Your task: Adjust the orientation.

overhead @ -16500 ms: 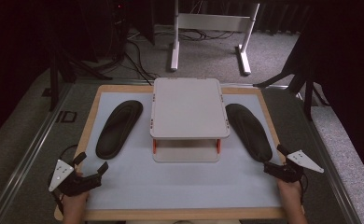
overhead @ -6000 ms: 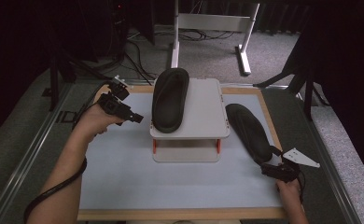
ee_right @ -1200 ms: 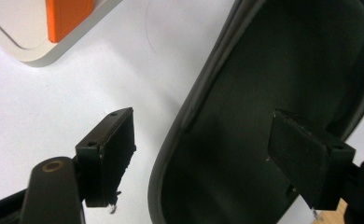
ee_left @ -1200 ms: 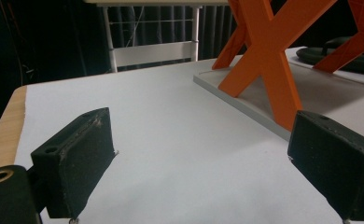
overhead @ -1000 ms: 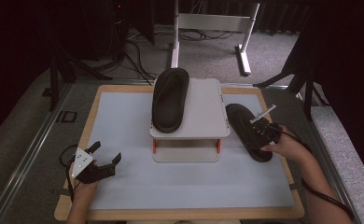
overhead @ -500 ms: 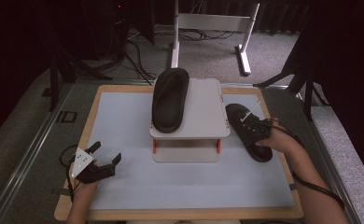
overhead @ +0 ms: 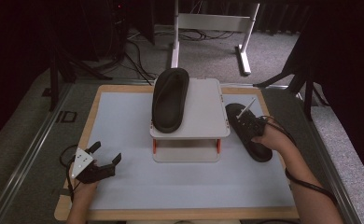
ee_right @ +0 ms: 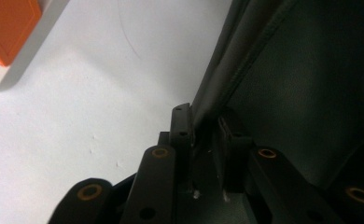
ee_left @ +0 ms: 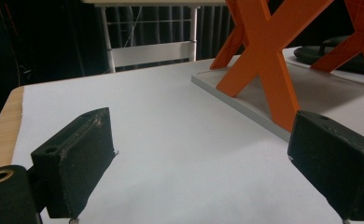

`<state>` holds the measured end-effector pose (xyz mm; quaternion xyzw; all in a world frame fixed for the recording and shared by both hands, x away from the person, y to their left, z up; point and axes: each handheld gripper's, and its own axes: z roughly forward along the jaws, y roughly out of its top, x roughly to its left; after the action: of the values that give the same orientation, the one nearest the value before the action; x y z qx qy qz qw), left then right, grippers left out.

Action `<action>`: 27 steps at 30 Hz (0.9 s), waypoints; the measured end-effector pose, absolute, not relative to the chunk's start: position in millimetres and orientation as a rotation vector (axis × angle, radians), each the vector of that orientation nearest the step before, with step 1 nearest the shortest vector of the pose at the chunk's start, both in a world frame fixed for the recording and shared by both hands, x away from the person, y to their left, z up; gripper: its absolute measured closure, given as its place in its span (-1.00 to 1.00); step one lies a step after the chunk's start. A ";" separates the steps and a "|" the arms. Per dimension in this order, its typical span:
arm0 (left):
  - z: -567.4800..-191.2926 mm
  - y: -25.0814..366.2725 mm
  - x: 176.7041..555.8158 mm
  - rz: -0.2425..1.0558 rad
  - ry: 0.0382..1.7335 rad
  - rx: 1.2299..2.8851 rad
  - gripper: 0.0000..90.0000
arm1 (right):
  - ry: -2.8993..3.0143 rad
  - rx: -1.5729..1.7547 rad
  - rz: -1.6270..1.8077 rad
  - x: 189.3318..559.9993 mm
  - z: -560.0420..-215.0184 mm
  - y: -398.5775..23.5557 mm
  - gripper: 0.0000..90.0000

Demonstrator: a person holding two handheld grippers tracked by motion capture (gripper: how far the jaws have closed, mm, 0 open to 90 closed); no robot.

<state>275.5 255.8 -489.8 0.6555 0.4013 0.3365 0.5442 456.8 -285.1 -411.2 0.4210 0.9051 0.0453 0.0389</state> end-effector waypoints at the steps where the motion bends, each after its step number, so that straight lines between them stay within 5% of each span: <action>1: -489.8 255.8 275.5 0.798 0.952 1.555 -0.84 | 2.771 1.300 0.146 456.9 -411.3 -285.8 0.77; 27: -489.8 255.9 275.5 0.794 0.951 1.555 -0.84 | 2.651 1.428 0.253 451.6 -371.0 -317.3 0.89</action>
<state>275.5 255.9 -489.8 0.6557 0.4008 0.3349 0.5451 451.6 -317.3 -371.0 0.4718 0.8757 0.0837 0.0601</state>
